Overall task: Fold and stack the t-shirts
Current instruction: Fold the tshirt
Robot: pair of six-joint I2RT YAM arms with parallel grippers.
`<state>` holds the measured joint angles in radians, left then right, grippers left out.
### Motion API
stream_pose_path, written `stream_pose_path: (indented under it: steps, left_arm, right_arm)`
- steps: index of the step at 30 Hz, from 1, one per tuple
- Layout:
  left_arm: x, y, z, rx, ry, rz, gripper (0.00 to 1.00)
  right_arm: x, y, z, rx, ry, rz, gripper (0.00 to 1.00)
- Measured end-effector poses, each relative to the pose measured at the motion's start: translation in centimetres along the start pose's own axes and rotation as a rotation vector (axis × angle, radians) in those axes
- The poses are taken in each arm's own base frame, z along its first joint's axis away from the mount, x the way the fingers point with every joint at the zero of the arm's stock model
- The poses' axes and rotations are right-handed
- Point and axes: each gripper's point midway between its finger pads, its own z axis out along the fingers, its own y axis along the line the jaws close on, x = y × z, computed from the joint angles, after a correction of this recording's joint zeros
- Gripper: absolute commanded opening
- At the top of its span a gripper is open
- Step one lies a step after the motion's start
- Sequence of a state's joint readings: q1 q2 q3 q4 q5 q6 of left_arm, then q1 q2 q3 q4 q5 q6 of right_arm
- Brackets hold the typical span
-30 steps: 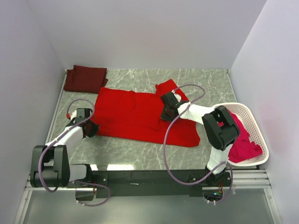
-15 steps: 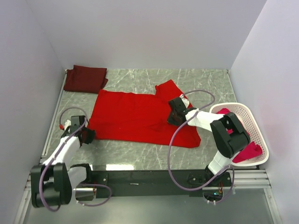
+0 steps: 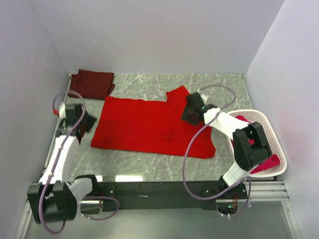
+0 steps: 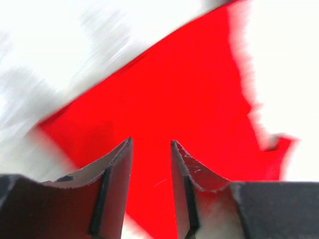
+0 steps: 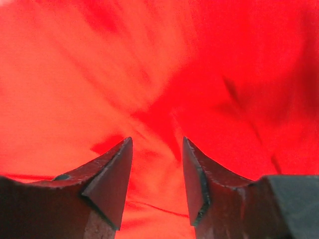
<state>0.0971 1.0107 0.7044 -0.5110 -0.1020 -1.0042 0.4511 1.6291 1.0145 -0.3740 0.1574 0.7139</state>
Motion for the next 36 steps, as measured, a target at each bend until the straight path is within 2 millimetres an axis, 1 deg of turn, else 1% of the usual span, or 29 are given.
stream_pose_path:
  steps: [1, 2, 5, 7, 8, 9, 11, 12, 15, 17, 19, 21, 23, 25, 27, 33, 36]
  left_arm:
    - [-1.7, -2.4, -0.3, 0.058, -0.04, 0.01, 0.47]
    - [-3.0, -4.4, -0.3, 0.106, -0.071, 0.018, 0.5]
    - [-6.8, -10.2, 1.1, 0.211, -0.146, 0.089, 0.51]
    - [-8.3, -12.9, 3.9, 0.23, -0.159, 0.157, 0.52]
    - [-8.8, -14.0, 5.5, 0.235, -0.159, 0.194, 0.53]
    - [-9.0, -14.8, 7.4, 0.237, -0.151, 0.233, 0.53]
    - [-8.6, -15.8, 10.9, 0.245, -0.118, 0.309, 0.55]
    - [-8.1, -15.8, 12.4, 0.241, -0.093, 0.346, 0.55]
    - [-6.4, -15.6, 16.8, 0.232, -0.014, 0.459, 0.56]
    - [-5.5, -15.7, 19.1, 0.237, 0.023, 0.519, 0.56]
    - [-4.5, -15.6, 20.8, 0.244, 0.057, 0.57, 0.55]
    - [-3.9, -15.5, 22.0, 0.245, 0.079, 0.612, 0.53]
    - [-3.5, -15.3, 22.7, 0.243, 0.094, 0.638, 0.52]
    - [-3.3, -15.1, 22.9, 0.244, 0.097, 0.658, 0.52]
    - [-3.2, -15.1, 22.9, 0.246, 0.099, 0.668, 0.51]
    - [-3.0, -15.1, 23.4, 0.251, 0.101, 0.696, 0.51]
    - [-2.9, -15.3, 23.3, 0.253, 0.099, 0.712, 0.51]
  right_arm:
    - [-1.4, 0.5, -0.4, -0.016, -0.018, 0.01, 0.55]
    - [-3.4, 1.2, -0.9, -0.04, -0.049, 0.024, 0.56]
    - [-9.9, 3.4, -2.3, -0.118, -0.15, 0.064, 0.59]
    - [-13.9, 4.7, -2.3, -0.163, -0.205, 0.077, 0.6]
    - [-15.6, 5.2, -1.9, -0.181, -0.222, 0.076, 0.62]
    - [-16.8, 5.5, -1.3, -0.184, -0.233, 0.075, 0.66]
    - [-19.6, 5.9, 0.7, -0.188, -0.25, 0.062, 0.67]
    - [-20.3, 5.8, 1.7, -0.182, -0.25, 0.056, 0.67]
    - [-22.0, 5.7, 6.1, -0.167, -0.203, 0.027, 0.68]
    - [-22.9, 5.7, 9.0, -0.156, -0.181, 0.008, 0.68]
    - [-23.1, 5.2, 11.3, -0.138, -0.159, -0.007, 0.68]
    - [-22.4, 4.3, 12.6, -0.111, -0.127, -0.015, 0.69]
    - [-21.6, 3.3, 13.3, -0.087, -0.094, -0.023, 0.69]
    - [-21.3, 2.8, 13.4, -0.07, -0.078, -0.025, 0.69]
    - [-21.6, 2.6, 13.3, -0.067, -0.081, -0.025, 0.69]
    - [-22.9, 3.1, 12.7, -0.082, -0.114, -0.023, 0.69]
    - [-23.0, 2.9, 12.9, -0.079, -0.113, -0.02, 0.69]
